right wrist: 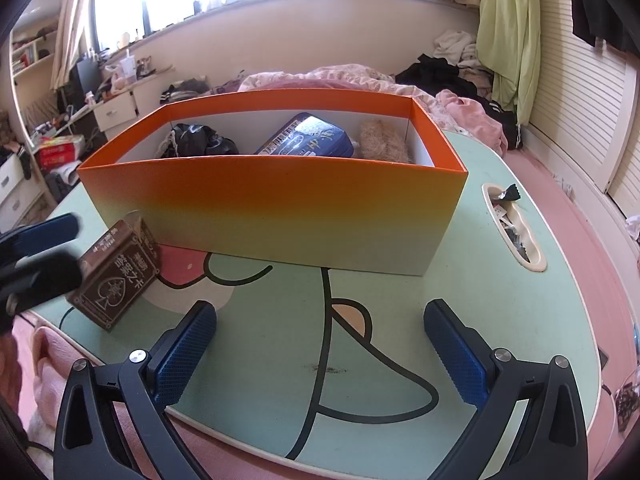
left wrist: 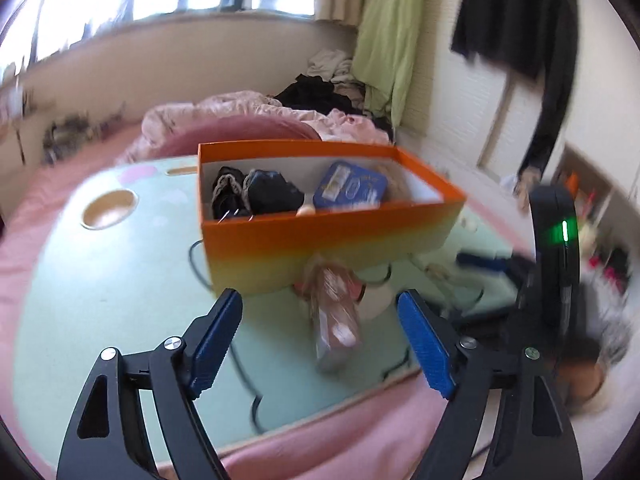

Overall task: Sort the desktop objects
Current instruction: 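Lift the brown card deck box out with the left tool onto the desk, then reach into the orange box and grasp the blue tin with the right tool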

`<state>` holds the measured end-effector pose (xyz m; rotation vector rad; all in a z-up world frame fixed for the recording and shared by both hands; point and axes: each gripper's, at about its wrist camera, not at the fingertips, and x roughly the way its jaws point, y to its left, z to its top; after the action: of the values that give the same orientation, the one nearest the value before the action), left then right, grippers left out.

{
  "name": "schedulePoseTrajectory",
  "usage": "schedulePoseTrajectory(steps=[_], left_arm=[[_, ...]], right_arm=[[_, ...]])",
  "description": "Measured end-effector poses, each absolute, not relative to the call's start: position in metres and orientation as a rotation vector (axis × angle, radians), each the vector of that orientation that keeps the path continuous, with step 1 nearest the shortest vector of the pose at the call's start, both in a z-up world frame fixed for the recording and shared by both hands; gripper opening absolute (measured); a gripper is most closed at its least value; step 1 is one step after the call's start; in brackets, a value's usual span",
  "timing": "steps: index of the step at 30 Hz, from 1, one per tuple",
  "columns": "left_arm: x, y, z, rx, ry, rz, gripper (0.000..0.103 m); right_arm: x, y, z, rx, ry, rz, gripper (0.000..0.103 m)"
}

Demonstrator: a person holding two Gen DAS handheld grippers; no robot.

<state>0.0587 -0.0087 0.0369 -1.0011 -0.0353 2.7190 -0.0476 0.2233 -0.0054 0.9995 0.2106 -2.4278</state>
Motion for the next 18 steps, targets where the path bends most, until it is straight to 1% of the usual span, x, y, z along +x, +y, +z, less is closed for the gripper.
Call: schedulePoseTrajectory(steps=[1,3,5,7,8,10,11,13,15,16,18], left_arm=[[0.062,-0.004,0.029,-1.030,0.038,2.729,0.082],[0.058,0.001,0.014,-1.103,0.105,2.737,0.082],[0.054,0.008,0.003,-1.093,0.174,2.774,0.090],[0.049,0.010,0.003,-1.110,0.152,2.760,0.093],[0.048,0.009,0.003,-1.115,0.153,2.764,0.101],[0.046,0.006,0.002,-1.110,0.136,2.774,0.103],[0.047,0.006,0.002,-1.107,0.134,2.775,0.103],[0.048,0.006,0.002,-1.101,0.133,2.776,0.103],[0.046,0.006,0.003,-1.102,0.132,2.777,0.103],[0.046,0.005,0.003,-1.101,0.132,2.778,0.103],[0.045,0.002,0.003,-1.100,0.131,2.777,0.103]], right_arm=[[-0.048,0.223,-0.005,0.999,0.211,-2.428,0.103],[-0.048,0.224,-0.006,1.000,0.211,-2.428,0.103],[-0.048,0.226,-0.005,0.996,0.213,-2.429,0.103],[-0.046,0.222,-0.007,0.998,0.211,-2.426,0.103],[-0.045,0.222,-0.007,0.997,0.211,-2.425,0.103],[-0.045,0.222,-0.007,0.992,0.199,-2.416,0.103],[-0.044,0.226,-0.005,0.985,0.157,-2.402,0.103],[-0.047,0.241,-0.001,0.960,0.053,-2.362,0.093],[-0.048,0.250,0.011,0.972,0.013,-2.315,0.051],[-0.049,0.251,0.020,0.968,0.014,-2.300,0.046],[-0.053,0.252,0.046,0.906,0.012,-2.294,0.045]])
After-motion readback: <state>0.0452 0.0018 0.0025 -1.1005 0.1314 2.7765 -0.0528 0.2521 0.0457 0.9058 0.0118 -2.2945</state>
